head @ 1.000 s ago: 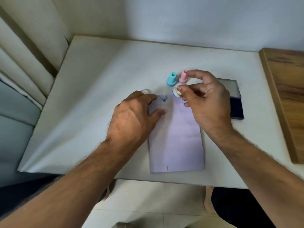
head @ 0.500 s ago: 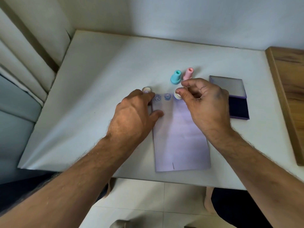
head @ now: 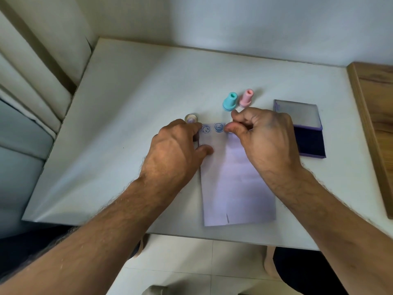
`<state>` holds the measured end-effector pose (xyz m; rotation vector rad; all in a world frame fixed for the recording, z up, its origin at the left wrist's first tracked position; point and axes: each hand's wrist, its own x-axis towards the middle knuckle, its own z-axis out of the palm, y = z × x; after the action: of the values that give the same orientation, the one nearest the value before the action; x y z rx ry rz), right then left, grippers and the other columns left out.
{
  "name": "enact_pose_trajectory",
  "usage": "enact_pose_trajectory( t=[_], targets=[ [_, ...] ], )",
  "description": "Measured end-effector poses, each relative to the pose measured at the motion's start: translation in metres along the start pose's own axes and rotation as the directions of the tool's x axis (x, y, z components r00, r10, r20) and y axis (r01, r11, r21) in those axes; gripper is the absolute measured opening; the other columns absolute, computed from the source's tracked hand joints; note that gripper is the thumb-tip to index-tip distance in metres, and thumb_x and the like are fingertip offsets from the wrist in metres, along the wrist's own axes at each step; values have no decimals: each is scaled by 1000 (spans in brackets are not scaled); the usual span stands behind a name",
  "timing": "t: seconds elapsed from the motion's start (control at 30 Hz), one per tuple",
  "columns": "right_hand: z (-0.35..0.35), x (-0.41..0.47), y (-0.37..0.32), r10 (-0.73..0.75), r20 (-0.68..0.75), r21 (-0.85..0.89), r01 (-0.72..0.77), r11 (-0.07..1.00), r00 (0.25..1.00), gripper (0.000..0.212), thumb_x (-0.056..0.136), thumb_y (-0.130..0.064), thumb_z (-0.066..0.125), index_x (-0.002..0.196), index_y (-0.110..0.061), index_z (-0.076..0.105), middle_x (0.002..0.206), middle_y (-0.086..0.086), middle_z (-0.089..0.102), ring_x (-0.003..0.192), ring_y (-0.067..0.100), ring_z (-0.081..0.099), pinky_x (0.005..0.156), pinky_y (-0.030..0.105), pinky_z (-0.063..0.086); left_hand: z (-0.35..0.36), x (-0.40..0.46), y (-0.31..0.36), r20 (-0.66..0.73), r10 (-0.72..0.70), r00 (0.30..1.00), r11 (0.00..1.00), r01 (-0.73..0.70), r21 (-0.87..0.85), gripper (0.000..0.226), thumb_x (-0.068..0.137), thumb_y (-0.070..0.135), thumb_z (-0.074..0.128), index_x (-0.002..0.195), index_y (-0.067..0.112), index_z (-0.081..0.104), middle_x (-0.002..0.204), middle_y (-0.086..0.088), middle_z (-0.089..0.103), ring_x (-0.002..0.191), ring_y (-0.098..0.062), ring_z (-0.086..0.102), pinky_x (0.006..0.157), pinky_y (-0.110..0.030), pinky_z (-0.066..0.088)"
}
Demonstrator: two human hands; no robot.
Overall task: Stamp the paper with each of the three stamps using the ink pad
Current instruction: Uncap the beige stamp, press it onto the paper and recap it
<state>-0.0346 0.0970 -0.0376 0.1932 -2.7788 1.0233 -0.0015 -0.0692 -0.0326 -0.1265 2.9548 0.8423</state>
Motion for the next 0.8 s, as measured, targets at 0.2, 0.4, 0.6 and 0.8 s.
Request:
enact_pose_trajectory(
  t=[0.2, 0.4, 0.6, 0.8],
  targets=[
    [2, 0, 4, -34, 5, -35, 34, 999, 999, 17, 84, -23, 75, 97, -12, 75, 92, 9, 77, 81, 24, 71, 77, 37, 57, -2, 1, 1, 14, -20, 1000, 999, 20, -25, 40, 79, 40, 73, 114, 23, 68, 97, 2, 64, 88, -20, 60, 80, -32, 49],
    [1, 1, 9, -71, 21, -51, 72, 996, 997, 18, 85, -25, 72, 98, -14, 75, 90, 12, 76, 80, 29, 71, 75, 39, 57, -1, 1, 1, 8, -30, 1000, 999, 31, -35, 39, 77, 40, 75, 111, 21, 68, 95, 2, 64, 86, -20, 60, 79, -32, 49],
    [-1, 1, 8, -88, 34, -47, 89, 995, 996, 20, 86, -26, 72, 103, -15, 75, 95, 11, 77, 81, 27, 72, 78, 39, 58, -1, 0, 1, 0, -16, 1000, 999, 16, -43, 40, 77, 39, 75, 112, 22, 69, 95, 2, 64, 84, -20, 61, 78, -33, 50],
    [-2, -1, 8, -20, 39, -11, 21, 1000, 999, 24, 84, -25, 75, 105, -14, 73, 95, 3, 77, 85, 16, 72, 84, 33, 57, -3, 2, 1, 12, -14, 1000, 1000, 14, -20, 40, 78, 41, 74, 112, 21, 69, 95, 2, 64, 86, -20, 60, 77, -31, 49]
  ],
)
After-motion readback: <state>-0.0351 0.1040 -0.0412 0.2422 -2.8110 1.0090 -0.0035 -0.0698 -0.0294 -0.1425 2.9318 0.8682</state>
